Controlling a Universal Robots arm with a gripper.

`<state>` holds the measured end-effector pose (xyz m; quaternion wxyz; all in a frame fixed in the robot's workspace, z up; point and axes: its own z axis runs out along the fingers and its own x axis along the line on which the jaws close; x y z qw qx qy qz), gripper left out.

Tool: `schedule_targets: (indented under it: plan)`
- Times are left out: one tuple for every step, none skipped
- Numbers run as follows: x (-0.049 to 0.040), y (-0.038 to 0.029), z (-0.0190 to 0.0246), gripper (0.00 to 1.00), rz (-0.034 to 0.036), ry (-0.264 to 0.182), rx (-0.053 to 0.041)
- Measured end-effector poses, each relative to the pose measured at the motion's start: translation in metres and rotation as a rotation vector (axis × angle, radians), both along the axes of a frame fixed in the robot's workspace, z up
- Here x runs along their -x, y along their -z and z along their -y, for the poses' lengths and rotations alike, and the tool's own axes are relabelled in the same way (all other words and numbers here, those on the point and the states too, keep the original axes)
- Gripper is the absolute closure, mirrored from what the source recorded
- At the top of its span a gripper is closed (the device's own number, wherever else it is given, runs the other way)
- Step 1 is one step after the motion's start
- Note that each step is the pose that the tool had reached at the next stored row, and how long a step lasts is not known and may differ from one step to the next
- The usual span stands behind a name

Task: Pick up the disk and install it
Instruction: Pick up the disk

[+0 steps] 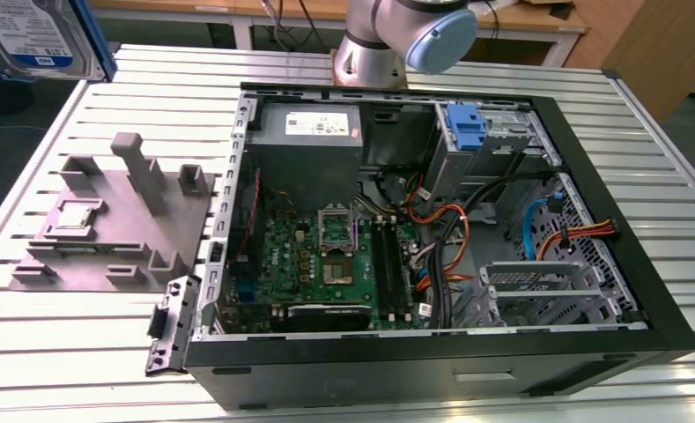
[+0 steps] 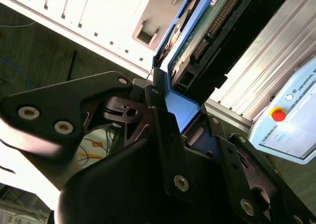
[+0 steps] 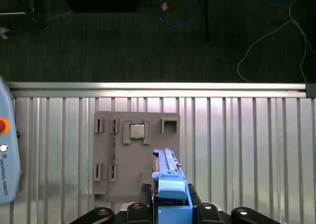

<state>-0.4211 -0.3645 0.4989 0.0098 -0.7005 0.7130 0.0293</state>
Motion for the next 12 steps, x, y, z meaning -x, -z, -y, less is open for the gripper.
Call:
schedule_targets:
  plan:
    - [-0.0005, 0.0000, 0.0000, 0.63, 0.0000, 0.000, 0.0000]
    - [-0.0010, 0.0000, 0.0000, 0.63, -0.0001, 0.000, 0.0000]
    - [-0.0015, 0.0000, 0.0000, 0.63, 0.0000, 0.000, 0.0000]
    - [-0.0020, 0.0000, 0.0000, 0.63, 0.0000, 0.000, 0.0000]
    - [-0.0025, 0.0000, 0.0000, 0.63, 0.0000, 0.000, 0.0000]
    - [-0.0029, 0.0000, 0.0000, 0.63, 0.0000, 0.000, 0.0000]
    - [-0.0033, 0.0000, 0.0000, 0.63, 0.0000, 0.000, 0.0000]
    - [-0.0037, 0.0000, 0.0000, 0.63, 0.0000, 0.000, 0.0000]
    - [-0.0041, 0.0000, 0.0000, 0.63, 0.0000, 0.000, 0.0000]
    - [-0.0045, 0.0000, 0.0000, 0.63, 0.0000, 0.000, 0.0000]
    - [-0.0049, 0.0000, 0.0000, 0.63, 0.0000, 0.000, 0.0000]
    - [-0.0053, 0.0000, 0.0000, 0.63, 0.0000, 0.000, 0.0000]
